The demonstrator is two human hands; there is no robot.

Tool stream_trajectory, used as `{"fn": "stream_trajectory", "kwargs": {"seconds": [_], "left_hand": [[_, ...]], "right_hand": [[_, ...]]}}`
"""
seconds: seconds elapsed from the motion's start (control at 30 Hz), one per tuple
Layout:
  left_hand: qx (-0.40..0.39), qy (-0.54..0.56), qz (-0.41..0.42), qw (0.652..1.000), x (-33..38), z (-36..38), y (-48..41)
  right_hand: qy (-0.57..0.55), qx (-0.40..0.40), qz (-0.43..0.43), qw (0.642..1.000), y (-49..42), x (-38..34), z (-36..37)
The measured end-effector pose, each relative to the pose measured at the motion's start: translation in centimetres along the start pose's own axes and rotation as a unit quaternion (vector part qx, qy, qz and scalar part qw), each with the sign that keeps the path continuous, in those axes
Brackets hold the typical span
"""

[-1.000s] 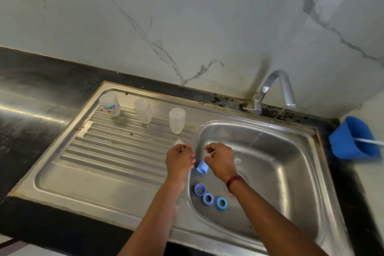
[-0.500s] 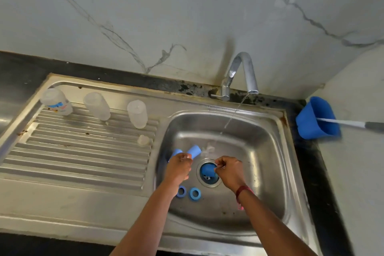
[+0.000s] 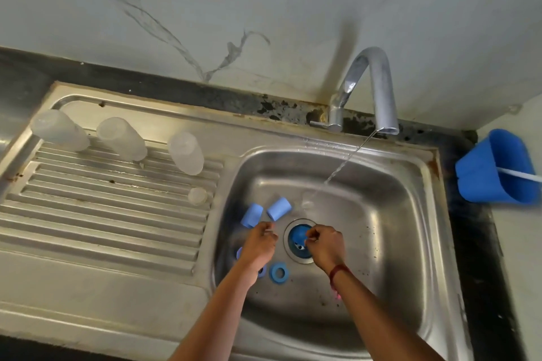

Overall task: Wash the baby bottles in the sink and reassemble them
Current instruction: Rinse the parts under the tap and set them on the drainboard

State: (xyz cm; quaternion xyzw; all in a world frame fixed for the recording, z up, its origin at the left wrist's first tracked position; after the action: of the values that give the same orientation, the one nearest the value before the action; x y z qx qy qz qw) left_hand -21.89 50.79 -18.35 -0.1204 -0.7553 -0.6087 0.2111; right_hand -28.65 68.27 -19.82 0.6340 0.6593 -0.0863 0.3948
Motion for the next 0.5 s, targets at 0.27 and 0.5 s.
{"fn": "stream_trajectory", "kwargs": {"seconds": [0.27, 0.5], "left_hand": [[-0.007, 0.034, -0.026, 0.999, 0.9, 0.6, -1.5], [-0.009, 0.081, -0.042, 0.996, 0.7, -0.6, -2.2]], "right_hand": [[0.007, 0.031, -0.007, 0.999, -2.9, 0.2, -2.4], [0.049, 0.029, -0.054, 0.997, -4.6, 0.0, -2.7]]}}
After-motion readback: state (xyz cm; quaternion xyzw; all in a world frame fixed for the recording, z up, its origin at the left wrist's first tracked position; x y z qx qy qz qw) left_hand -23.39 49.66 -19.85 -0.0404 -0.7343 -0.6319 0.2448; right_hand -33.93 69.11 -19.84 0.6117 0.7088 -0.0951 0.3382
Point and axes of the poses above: each hand's wrist, its own y-axis away from the middle knuckle, its own z-axis out of the palm, x = y × z, the point moved 7 cm from there along -y, towards the middle knuckle, and after that the axes turned 12 degrees about -z, right-handed, at the moved point
